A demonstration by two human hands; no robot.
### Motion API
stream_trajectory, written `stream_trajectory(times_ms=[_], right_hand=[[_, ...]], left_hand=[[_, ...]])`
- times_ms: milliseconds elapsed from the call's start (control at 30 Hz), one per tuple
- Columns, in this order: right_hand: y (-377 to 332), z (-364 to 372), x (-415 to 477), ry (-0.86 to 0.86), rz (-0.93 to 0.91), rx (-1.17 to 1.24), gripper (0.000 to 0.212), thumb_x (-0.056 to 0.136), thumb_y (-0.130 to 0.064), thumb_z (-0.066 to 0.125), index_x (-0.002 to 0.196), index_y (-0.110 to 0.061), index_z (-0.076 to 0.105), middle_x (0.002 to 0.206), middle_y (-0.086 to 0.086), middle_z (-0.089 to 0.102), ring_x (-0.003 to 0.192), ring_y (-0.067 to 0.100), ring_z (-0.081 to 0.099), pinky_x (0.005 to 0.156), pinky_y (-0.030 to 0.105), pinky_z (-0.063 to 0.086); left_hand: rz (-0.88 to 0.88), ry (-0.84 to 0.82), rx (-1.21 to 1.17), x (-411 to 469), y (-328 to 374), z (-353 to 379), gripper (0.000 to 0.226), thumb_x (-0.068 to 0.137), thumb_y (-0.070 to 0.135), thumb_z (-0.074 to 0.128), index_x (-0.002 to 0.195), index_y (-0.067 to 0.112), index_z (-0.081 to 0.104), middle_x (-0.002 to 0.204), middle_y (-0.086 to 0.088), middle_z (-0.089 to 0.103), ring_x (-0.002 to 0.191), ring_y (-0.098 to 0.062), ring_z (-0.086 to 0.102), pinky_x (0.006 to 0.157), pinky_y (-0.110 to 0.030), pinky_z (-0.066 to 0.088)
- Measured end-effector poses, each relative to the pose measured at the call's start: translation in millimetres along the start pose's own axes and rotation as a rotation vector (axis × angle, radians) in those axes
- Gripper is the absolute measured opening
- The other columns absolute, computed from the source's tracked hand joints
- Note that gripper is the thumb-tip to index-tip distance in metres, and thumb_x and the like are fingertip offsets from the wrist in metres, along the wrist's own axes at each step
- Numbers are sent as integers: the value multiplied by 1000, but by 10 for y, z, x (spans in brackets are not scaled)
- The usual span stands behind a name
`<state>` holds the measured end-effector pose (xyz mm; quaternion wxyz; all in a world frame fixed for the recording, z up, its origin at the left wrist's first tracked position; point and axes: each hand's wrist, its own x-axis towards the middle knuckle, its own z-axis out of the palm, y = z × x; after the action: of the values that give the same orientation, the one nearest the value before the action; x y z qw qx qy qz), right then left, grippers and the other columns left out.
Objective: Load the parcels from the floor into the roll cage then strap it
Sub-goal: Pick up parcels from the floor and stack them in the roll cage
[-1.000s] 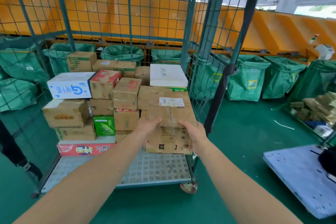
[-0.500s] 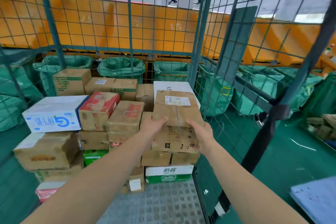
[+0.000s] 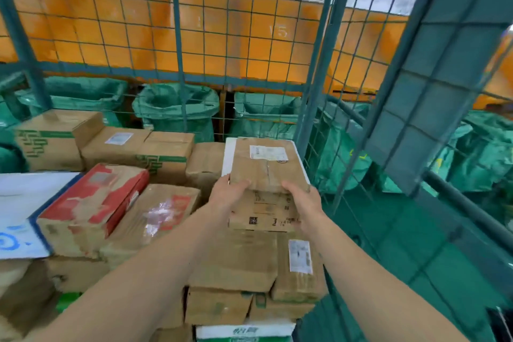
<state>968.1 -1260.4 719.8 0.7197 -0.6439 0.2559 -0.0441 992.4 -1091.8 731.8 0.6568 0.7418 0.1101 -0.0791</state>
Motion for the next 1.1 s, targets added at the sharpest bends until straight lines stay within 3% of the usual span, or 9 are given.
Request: stream_trajectory(times_ms=[133,267,467,633,767,867,933,1000,1100], right_hand=[[-266,11,786,17,-22,-5,42,87,-30,74,115,-23,44,103,0,60,87,17,59,76,37,52],[-404,43,1500,45,-17,-20,42,86,-27,75,116,-20,47,107,3,62,90,19,61,78,37,54],[-439,98,2409,94,15,-43,37,83,-29,77,111,-22,54,110,7,66,98,26,65,92,52,55],[-382,142,2906,124,39,-28,23,82,-26,73,95,-29,54,108,6,65,96,26,63,89,49,55],[-371,220,3170,177,43,2,43,83,-13,65,123,-9,51,105,9,61,86,26,57,72,34,45],[-338,272,3291,283,98,-67,50,89,-14,66,129,2,43,114,13,57,92,26,52,72,29,40],[-320,302,3303,271,186,-51,62,89,-21,70,134,3,36,115,10,51,95,26,48,77,33,44],[-276,305,3316,237,239,-44,70,90,-28,71,141,-3,30,112,6,46,96,24,47,88,42,48],[-271,329,3373,124,145,-116,48,97,-20,57,143,-19,43,124,4,53,94,16,51,93,41,50]], left_hand=[[-39,-14,-54,723,211,404,23,93,28,64,110,24,49,105,-3,58,96,-25,55,87,-46,53],[-46,-41,-44,1388,340,718,24,93,29,62,112,26,49,113,-6,60,102,-29,55,81,-44,51],[-44,-73,-34,2201,389,1100,21,94,26,60,113,25,50,106,-2,59,102,-28,55,79,-40,48],[-46,-68,9,2662,354,1280,19,94,20,58,113,24,57,114,-3,62,105,-27,60,94,-45,52],[-46,-31,58,2996,308,1434,37,87,16,63,124,14,55,116,-7,62,103,-28,64,89,-45,56],[-26,66,113,3155,243,1563,14,79,12,67,87,1,63,87,-10,67,77,-26,67,68,-35,59],[-30,108,129,3195,234,1650,27,81,8,68,62,4,49,64,-6,51,59,-24,54,58,-30,47],[-38,132,148,3214,246,1709,39,84,12,69,62,13,36,68,-3,40,57,-18,45,62,-28,42],[-42,137,235,3245,272,1739,30,85,28,68,82,16,41,94,-1,37,72,-20,52,71,-32,47]])
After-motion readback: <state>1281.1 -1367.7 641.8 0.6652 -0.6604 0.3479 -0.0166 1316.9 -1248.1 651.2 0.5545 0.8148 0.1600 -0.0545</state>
